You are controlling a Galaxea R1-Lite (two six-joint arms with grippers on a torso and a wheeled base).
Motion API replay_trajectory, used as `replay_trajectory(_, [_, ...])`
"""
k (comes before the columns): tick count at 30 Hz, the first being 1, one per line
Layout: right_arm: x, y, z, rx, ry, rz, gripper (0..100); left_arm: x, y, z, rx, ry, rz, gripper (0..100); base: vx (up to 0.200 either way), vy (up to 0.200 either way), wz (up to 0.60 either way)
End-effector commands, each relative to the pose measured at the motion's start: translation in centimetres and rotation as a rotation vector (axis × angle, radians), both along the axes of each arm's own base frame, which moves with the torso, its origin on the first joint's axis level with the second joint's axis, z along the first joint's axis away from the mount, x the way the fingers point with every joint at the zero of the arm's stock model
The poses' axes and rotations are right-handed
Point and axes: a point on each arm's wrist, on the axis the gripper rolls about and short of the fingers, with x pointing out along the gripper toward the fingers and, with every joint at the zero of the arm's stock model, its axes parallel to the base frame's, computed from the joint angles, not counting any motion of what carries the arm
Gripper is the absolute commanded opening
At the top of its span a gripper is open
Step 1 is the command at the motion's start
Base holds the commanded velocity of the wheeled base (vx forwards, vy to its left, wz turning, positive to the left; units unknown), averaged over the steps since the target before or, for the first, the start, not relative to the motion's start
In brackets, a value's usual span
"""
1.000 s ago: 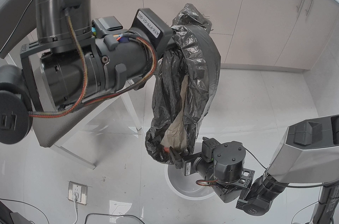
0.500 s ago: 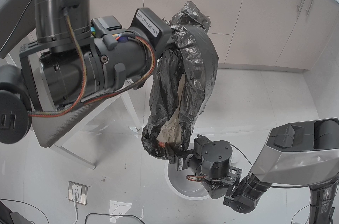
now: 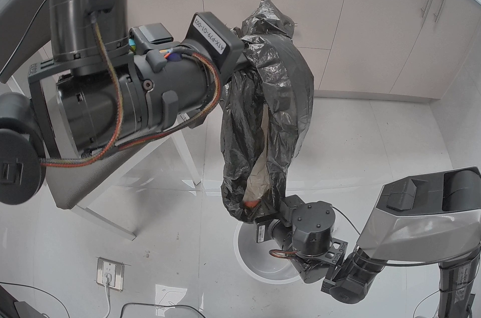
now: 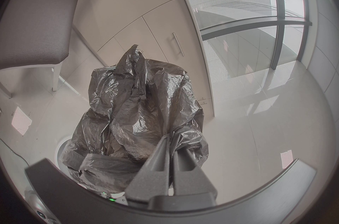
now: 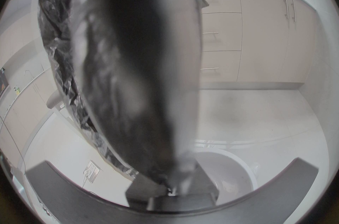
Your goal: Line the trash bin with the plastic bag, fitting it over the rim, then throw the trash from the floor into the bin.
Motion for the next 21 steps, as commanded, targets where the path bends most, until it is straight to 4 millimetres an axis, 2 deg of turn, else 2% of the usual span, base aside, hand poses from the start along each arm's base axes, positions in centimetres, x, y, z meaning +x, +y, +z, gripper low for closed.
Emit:
replay_trajectory(1, [-0.5, -2.6, 1.1, -0.024, -0.019, -0.023, 0, 0.3, -0.1, -0.7, 0.017, 0.017, -0.001, 0, 0.0, 0.0, 0.0])
replay_trajectory(2, [-0.4, -2.8, 1.2, -0.024, -0.02, -0.026, 0, 0.3, -0.1, -0.7, 0.016, 0.017, -0.003, 0, 0.0, 0.0, 0.0])
replay_trajectory(3, [-0.6, -4.0, 1.8, -0.018, -0.023, -0.016, 0, 0.4, 0.0, -1.1, 0.023, 0.025, -0.018, 0, 0.0, 0.0, 0.0])
replay_trajectory(6, [-1.4, -5.7, 3.2, -0.014, -0.016, 0.036, 0, 0.6, 0.3, -1.8, 0.037, 0.046, -0.053, 0, 0.0, 0.0, 0.0])
replay_trajectory(10, [-3.1, -8.2, 4.3, -0.025, 0.044, 0.184, 0, 1.5, 1.2, -2.9, 0.042, 0.058, -0.099, 0, 0.0, 0.0, 0.0])
replay_trajectory(15, [-4.4, -11.8, 5.6, -0.018, 0.165, 0.366, 0, 3.6, 2.6, -6.2, 0.022, 0.067, -0.2, 0, 0.0, 0.0, 0.0])
replay_trajectory(21, [-6.0, -14.1, 6.4, 0.038, 0.26, 0.556, 0, 5.5, 1.9, -9.1, 0.007, 0.058, -0.259, 0, 0.0, 0.0, 0.0])
